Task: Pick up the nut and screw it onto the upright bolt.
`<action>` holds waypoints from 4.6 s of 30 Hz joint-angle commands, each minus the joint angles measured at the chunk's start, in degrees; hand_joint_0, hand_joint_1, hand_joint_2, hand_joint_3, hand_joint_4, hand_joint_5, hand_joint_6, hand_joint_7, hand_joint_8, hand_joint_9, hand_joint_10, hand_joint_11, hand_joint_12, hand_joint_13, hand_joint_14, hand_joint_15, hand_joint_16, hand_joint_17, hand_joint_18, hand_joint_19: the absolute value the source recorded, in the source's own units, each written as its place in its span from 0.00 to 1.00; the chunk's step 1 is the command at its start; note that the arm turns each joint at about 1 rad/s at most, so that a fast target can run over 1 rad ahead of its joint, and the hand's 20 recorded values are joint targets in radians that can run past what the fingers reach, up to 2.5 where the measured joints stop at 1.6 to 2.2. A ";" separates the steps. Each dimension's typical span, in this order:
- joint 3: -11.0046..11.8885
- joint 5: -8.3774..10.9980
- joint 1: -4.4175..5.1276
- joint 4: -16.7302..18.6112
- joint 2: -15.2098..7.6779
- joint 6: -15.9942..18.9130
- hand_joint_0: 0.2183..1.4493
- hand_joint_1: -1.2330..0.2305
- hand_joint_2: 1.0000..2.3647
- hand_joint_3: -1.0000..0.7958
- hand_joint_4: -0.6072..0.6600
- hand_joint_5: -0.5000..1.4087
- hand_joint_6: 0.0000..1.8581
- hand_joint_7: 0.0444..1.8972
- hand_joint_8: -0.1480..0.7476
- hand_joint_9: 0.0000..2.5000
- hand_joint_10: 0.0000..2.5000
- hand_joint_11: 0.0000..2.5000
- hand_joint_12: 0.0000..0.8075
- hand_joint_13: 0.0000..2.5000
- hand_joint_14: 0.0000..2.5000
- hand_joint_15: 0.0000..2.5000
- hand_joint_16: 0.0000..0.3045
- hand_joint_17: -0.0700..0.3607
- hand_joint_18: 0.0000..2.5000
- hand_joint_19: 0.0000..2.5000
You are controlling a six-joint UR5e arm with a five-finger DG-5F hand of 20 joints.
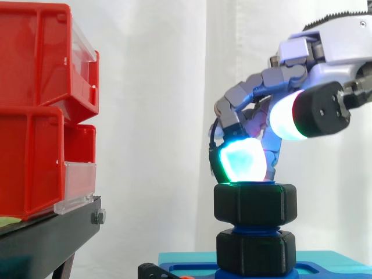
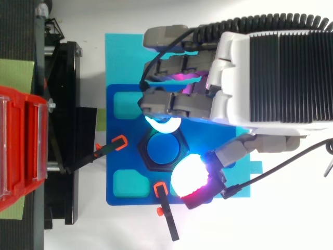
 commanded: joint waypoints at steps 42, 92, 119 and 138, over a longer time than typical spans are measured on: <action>-1.14 0.71 1.40 1.54 -0.04 -0.06 0.22 0.66 0.00 0.28 0.64 0.18 0.27 0.32 0.41 0.22 0.00 0.00 0.37 0.08 0.00 0.00 0.11 0.34 0.00 0.00; -1.14 0.62 0.52 1.98 -0.13 0.02 0.26 0.62 0.00 0.28 0.58 0.28 0.27 0.62 0.43 0.38 0.00 0.00 0.28 0.21 0.00 0.00 0.07 0.27 0.05 0.00; -1.23 0.62 -0.45 2.51 -0.13 0.02 0.27 0.57 0.00 0.28 0.49 0.31 0.27 0.70 0.35 0.54 0.00 0.00 0.20 0.32 0.00 0.00 0.04 0.22 0.20 0.00; -1.14 -0.52 -2.03 2.69 -0.04 -0.06 0.24 0.62 0.00 0.28 0.66 0.24 0.27 0.50 0.45 0.47 0.00 0.00 0.27 0.27 0.00 0.00 0.07 0.27 0.13 0.00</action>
